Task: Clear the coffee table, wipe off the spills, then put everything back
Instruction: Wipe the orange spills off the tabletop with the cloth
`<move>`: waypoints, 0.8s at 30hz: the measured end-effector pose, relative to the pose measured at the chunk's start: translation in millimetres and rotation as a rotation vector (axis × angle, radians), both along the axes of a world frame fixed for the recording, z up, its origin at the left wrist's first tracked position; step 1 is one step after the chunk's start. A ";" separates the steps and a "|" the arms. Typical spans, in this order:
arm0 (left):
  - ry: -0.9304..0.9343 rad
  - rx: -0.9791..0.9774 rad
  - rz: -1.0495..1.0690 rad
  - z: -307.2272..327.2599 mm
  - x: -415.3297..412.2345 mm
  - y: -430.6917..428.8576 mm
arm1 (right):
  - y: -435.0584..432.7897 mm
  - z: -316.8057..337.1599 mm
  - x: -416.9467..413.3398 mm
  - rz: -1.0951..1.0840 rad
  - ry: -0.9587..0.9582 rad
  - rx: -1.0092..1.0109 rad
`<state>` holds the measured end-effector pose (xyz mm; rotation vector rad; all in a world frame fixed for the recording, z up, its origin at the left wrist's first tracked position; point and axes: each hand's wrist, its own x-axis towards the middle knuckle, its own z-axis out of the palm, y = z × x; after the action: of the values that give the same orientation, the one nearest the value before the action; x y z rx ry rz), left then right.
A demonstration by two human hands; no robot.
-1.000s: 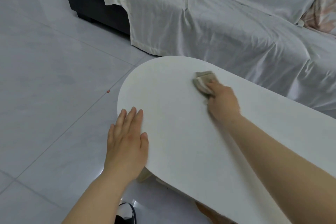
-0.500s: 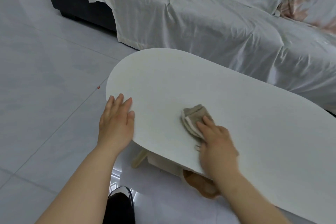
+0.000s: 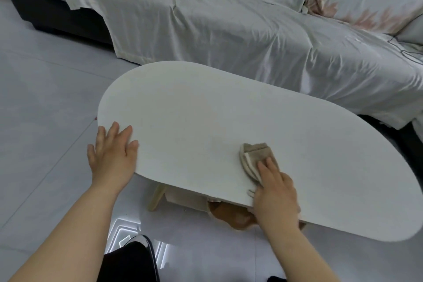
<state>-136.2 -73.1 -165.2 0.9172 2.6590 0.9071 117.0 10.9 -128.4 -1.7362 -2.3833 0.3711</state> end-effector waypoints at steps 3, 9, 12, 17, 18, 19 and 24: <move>-0.001 -0.015 -0.002 2.0 2.0 -0.6 | -16.8 0.8 -40.7 0.139 -0.012 -0.009; 0.022 -0.107 -0.007 5.2 3.8 0.2 | -54.0 4.9 -80.3 0.414 -0.069 0.068; 0.091 -0.183 0.004 10.8 7.6 0.3 | -41.5 7.2 -60.3 0.378 -0.083 0.030; 0.158 -0.056 -0.096 28.2 51.2 17.1 | -15.1 -4.6 -20.1 0.375 -0.082 -0.107; 0.155 0.017 -0.175 32.2 69.7 23.7 | -9.9 -6.1 -11.0 0.348 -0.073 -0.107; 0.160 0.062 -0.258 34.6 89.6 30.9 | -4.3 -4.1 -0.9 0.325 -0.087 -0.114; 0.113 -0.031 -0.533 23.6 163.6 64.2 | 32.8 -1.0 68.0 0.154 -0.107 -0.100</move>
<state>27.4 -8.9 -141.6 1.5998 2.3053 0.6962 185.0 43.7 -129.5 -1.6558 -2.6265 0.4355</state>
